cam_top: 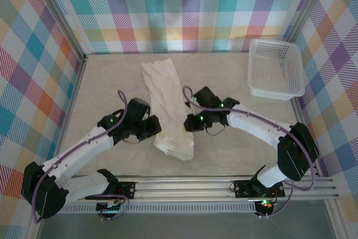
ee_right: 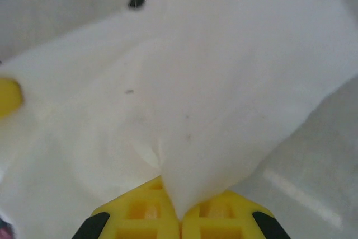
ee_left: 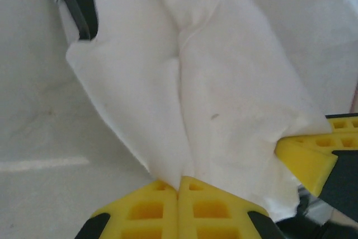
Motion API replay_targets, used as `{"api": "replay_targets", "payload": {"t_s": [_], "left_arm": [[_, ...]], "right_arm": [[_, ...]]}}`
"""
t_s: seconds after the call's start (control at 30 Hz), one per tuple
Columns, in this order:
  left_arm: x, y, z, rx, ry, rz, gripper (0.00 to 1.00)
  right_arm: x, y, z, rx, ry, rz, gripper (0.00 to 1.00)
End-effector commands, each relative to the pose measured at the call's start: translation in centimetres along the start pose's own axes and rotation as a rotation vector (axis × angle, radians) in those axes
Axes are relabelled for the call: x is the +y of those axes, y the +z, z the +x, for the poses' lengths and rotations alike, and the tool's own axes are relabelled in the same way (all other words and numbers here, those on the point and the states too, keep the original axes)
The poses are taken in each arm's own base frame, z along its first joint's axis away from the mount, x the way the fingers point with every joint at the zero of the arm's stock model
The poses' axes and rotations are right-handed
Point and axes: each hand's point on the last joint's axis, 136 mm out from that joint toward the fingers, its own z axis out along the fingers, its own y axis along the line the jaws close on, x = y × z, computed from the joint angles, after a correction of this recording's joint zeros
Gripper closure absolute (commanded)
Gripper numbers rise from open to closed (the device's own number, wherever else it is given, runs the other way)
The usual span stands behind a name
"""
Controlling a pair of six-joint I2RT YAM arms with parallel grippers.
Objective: Fold the inside-out t-shirt
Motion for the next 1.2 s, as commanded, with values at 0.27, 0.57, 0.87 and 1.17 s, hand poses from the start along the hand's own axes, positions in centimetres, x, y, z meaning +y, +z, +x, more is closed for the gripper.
{"api": "replay_targets", "payload": {"t_s": [0.27,0.57,0.87,1.17], "left_arm": [[-1.3,-0.1,-20.5,-0.298,-0.068,-0.051,1.00],[2.1,6.7,-29.5,-0.301,-0.084,-0.105,1.00],[4.2,8.5,-37.5,-0.406,-0.125,-0.021,0.57],[5.3,5.5,-28.9,-0.322,-0.123,-0.020,0.49]], "right_arm": [[-1.6,0.3,-20.6,-0.244,-0.069,0.033,0.99],[-6.0,4.2,-28.7,-0.352,-0.088,0.078,0.96],[-7.8,2.1,-33.5,-0.440,-0.023,-0.119,0.36],[-11.3,-0.4,-24.7,-0.294,0.055,-0.010,0.43]]}}
